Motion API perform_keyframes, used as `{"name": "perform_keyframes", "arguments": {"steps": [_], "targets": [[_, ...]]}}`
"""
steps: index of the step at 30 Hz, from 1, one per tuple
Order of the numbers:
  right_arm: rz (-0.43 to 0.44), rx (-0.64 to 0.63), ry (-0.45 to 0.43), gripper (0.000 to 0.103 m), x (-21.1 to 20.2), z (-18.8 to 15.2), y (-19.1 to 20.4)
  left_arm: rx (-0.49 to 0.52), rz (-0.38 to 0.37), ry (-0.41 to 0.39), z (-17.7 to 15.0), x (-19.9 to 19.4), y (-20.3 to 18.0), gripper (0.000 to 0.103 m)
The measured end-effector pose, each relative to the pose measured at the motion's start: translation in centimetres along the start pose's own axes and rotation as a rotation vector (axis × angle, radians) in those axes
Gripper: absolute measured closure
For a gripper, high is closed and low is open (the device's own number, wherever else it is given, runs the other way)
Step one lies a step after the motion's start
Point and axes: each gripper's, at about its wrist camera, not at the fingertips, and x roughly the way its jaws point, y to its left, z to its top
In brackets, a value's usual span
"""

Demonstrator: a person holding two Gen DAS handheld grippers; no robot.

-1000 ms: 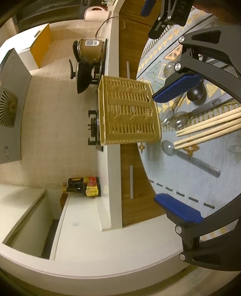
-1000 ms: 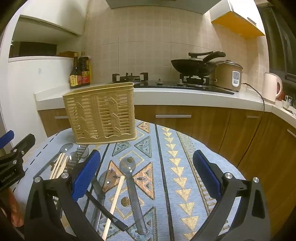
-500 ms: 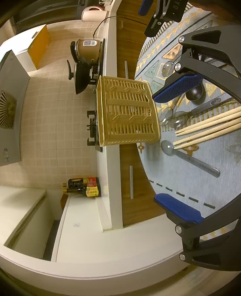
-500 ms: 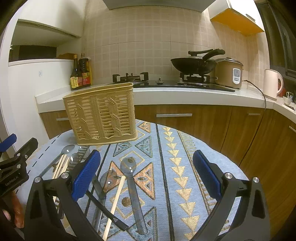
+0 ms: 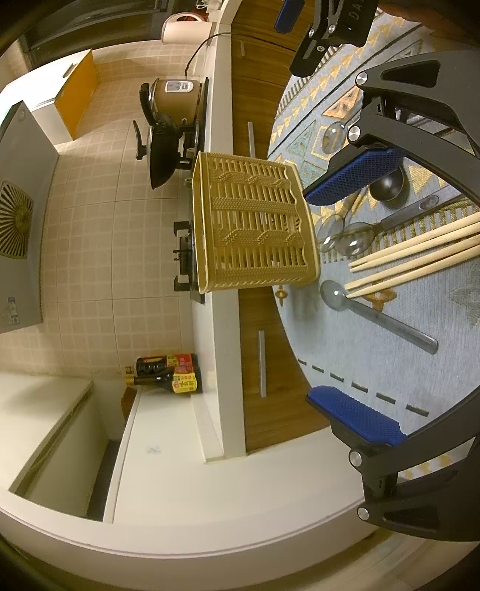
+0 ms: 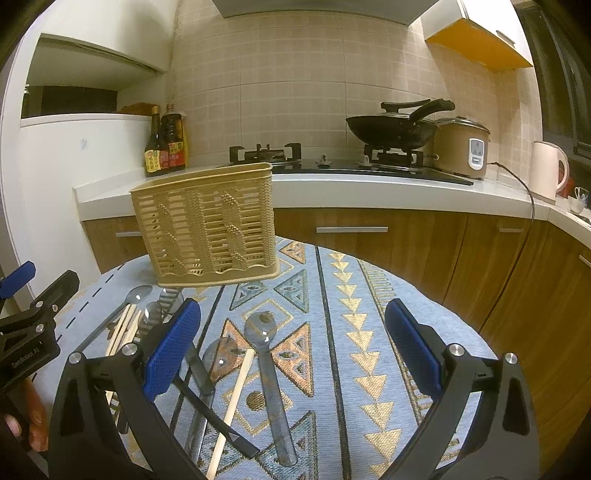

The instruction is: Organize utensils

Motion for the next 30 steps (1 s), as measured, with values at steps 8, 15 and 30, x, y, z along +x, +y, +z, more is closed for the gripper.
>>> {"name": "perform_keyframes", "arguments": {"steps": [8,15,30], "targets": [[0.002,0.008,0.005,0.008,0.09,0.0,-0.1,0.001,-0.004,-0.003,0.0,0.04,-0.11,0.008],[0.003,0.007,0.004,0.008,0.09,-0.01,-0.1,0.003,-0.007,-0.001,0.03,0.04,-0.13,0.008],[0.0,0.01,0.003,0.008,0.03,-0.01,-0.22,0.0,-0.006,-0.003,0.1,0.01,0.06,0.008]]}}
